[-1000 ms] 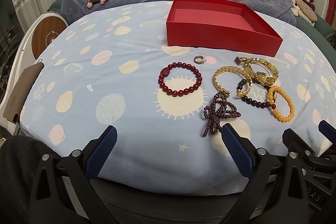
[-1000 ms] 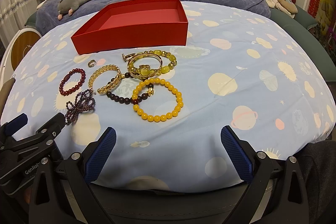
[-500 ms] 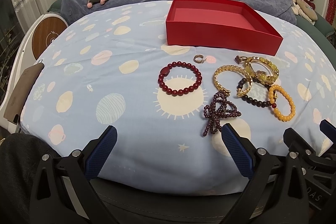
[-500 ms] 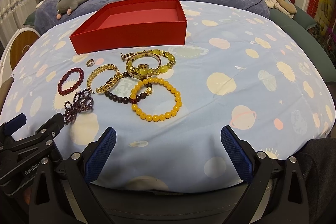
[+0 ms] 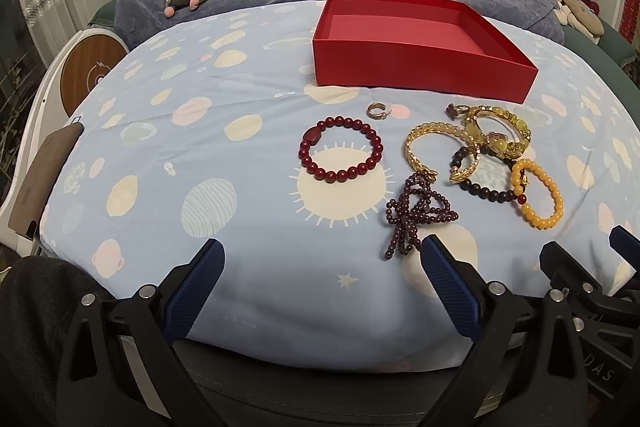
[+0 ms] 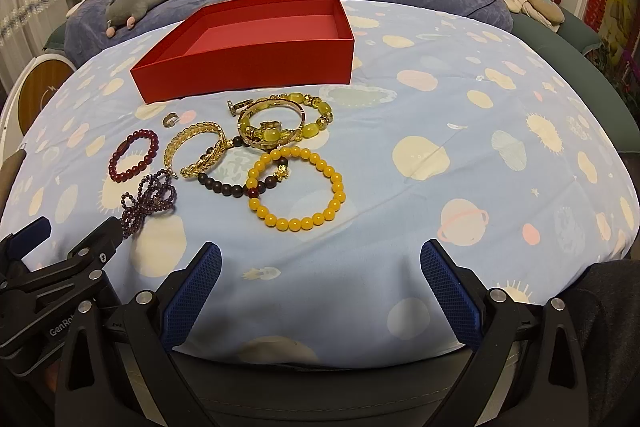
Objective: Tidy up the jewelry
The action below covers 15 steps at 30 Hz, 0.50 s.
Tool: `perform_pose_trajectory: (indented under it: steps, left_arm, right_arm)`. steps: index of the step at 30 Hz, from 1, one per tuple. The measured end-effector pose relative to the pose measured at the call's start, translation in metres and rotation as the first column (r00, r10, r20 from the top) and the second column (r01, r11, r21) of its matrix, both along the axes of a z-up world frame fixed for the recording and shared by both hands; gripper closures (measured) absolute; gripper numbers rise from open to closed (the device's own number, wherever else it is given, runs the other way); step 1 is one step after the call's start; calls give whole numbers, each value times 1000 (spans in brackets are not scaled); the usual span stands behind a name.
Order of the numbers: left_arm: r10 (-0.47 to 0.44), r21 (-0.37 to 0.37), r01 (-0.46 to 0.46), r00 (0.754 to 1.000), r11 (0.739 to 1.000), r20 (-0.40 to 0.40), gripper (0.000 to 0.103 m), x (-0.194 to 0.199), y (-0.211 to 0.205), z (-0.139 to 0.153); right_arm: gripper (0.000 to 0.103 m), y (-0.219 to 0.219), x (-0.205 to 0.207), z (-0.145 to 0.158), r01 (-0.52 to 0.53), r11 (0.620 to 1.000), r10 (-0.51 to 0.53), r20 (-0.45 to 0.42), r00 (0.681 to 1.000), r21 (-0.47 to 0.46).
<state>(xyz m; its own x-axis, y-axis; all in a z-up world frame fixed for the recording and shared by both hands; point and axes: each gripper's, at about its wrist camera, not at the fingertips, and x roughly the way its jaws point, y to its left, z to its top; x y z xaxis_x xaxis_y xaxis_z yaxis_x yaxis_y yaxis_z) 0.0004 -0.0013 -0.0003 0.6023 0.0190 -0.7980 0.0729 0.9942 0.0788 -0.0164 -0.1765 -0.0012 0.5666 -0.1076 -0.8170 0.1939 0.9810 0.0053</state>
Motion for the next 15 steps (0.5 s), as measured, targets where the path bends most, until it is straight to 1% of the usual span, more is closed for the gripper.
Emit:
perform_pose_trajectory:
  steps: [15]
  left_arm:
    - [0, 0, 0, 1000, 1000, 2, 9, -1, 1, 1]
  right_arm:
    - [7, 1, 0, 0, -2, 1000, 2, 1, 1000, -1]
